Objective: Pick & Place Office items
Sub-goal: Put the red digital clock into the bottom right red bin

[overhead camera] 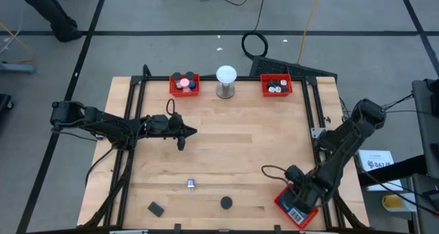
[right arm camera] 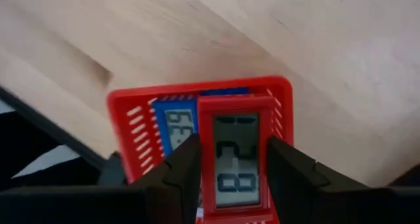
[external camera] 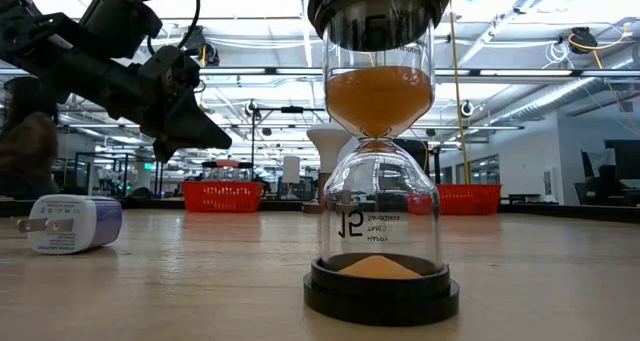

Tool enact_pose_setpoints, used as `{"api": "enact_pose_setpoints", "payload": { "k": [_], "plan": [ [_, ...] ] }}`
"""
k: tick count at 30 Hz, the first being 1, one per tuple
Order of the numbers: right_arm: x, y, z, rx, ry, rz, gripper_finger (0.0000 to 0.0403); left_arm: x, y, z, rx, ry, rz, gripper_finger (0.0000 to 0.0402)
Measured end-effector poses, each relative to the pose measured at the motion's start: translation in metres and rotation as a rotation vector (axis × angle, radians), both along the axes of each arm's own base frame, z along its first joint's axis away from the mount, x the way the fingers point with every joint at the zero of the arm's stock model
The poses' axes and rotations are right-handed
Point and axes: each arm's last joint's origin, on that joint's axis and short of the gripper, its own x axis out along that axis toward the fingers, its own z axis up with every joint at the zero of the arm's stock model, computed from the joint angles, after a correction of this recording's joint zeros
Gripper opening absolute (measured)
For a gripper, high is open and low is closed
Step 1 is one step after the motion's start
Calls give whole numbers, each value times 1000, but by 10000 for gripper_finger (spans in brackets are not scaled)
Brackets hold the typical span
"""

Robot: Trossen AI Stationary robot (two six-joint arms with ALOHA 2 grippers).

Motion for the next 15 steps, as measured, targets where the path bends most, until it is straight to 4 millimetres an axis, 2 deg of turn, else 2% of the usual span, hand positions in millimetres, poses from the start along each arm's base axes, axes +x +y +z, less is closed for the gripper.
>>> {"api": "enact_pose_setpoints", "payload": {
  "k": [7,15],
  "plan": [
    [8,12,-17,6,20,31,125,0,0,0,-2,0,1,21],
    [5,11,-22,-33,79,55,126,0,0,0,-1,0,1,21]
  ]
}}
